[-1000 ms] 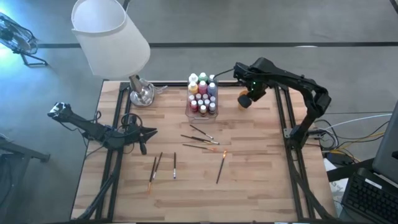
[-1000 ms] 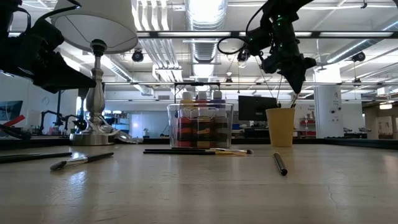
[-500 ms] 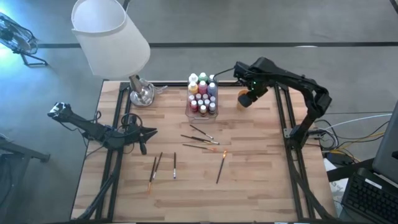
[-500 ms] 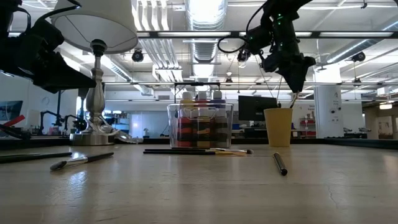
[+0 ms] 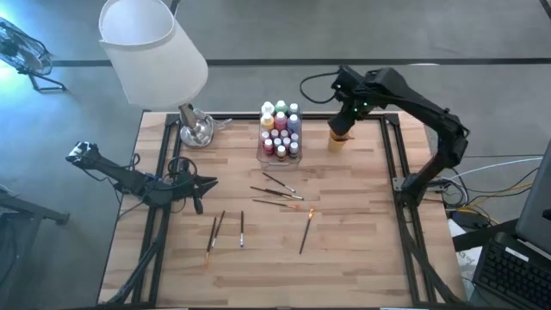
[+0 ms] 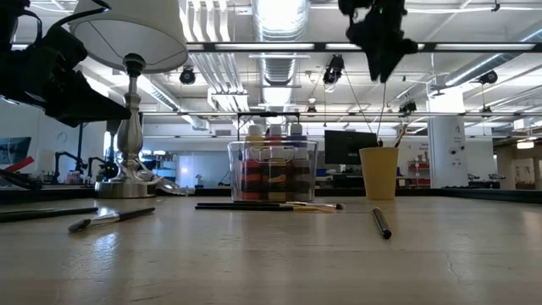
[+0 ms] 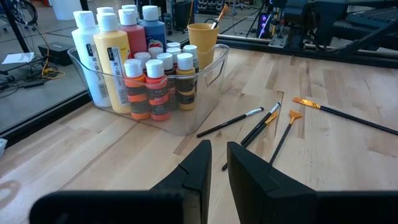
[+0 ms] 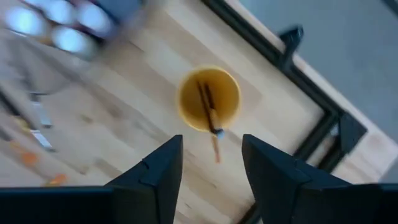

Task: Pick & Place Paint Supplies
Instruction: Put the gold paint brush into the cup

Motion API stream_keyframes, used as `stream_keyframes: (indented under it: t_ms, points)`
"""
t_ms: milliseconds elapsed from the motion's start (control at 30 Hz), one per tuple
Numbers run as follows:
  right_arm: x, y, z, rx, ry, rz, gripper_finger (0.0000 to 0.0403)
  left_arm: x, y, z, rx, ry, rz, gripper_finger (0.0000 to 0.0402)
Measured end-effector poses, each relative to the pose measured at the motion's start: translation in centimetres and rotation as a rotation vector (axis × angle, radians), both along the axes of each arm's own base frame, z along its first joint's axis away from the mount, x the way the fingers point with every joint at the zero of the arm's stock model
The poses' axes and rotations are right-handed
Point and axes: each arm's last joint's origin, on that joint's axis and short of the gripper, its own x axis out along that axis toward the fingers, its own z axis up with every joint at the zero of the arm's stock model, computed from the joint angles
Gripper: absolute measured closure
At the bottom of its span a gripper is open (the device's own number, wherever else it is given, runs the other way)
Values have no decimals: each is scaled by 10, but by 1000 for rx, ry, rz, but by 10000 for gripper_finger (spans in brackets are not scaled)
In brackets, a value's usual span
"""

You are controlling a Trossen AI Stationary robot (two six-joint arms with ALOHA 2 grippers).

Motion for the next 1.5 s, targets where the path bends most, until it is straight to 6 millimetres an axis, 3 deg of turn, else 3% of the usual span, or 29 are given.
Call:
stream_keyframes:
  t_ms: [267,533,700,967,1200,1500]
  points:
    - [13,52,46,-67,-167,141,267,0,0,0,0,-1,1,346]
    - [35,131,36,-46,-128,410,262,0,0,0,0,0,0,345]
    - [40,182,13,-107,-50,492,249,0,0,0,0,-1,1,345]
    - [39,228,-47,-100,-14,284,236,0,0,0,0,0,1,344]
    - [41,244,-104,-188,-73,202,238,0,0,0,0,0,1,345]
    - [44,249,-160,-132,-276,84,225,0,0,0,0,0,1,346]
